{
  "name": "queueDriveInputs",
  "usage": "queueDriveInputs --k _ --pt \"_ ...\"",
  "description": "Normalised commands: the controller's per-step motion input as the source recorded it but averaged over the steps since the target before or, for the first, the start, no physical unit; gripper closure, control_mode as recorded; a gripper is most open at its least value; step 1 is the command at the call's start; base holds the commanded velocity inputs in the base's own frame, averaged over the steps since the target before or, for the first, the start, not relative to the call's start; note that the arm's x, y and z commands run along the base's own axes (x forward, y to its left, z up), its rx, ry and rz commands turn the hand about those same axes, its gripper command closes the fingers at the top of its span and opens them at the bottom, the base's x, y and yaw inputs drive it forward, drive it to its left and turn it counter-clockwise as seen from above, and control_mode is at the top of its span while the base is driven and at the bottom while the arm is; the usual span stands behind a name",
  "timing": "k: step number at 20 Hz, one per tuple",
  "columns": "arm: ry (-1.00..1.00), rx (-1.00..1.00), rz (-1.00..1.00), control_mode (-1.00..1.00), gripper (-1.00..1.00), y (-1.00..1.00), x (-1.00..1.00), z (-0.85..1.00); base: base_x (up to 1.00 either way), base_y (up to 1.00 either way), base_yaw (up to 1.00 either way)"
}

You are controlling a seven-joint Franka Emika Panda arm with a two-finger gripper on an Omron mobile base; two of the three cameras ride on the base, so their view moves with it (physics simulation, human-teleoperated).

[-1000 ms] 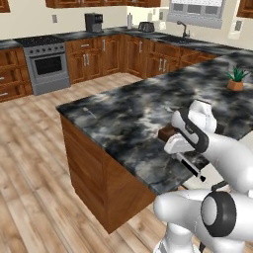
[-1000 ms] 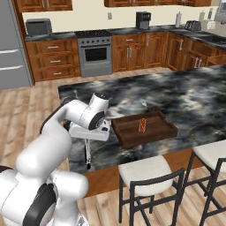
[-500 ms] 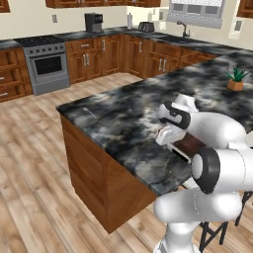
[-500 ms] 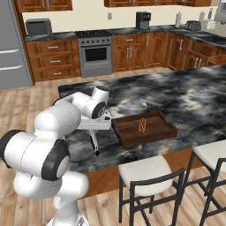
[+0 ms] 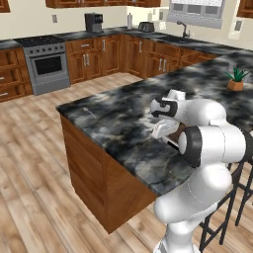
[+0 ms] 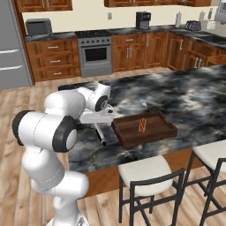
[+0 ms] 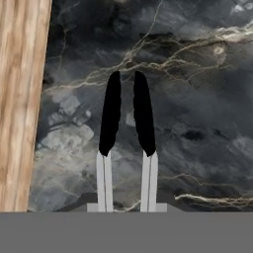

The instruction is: Take the tongs from the drawer on the left and place them on the dining counter next to the tray containing the hot dog.

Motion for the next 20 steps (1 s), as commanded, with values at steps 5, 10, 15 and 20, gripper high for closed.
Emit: queueDriveInputs --k 5,10,15,20 --pt "-0.14 -0.04 0.06 -1.00 1.00 0.00 0.21 -0.43 0.00 0.00 0.00" --pt "-0.17 -0.02 0.06 -1.00 1.00 0.00 0.17 -0.32 0.00 0.00 0.00" --pt "-0.15 0.00 0.04 -1.00 1.00 -0.04 0.00 -0.25 0.00 0.00 0.00" --pt "-0.07 0.00 0.00 -1.00 1.00 -0.06 0.00 -0.12 0.00 0.00 0.00"
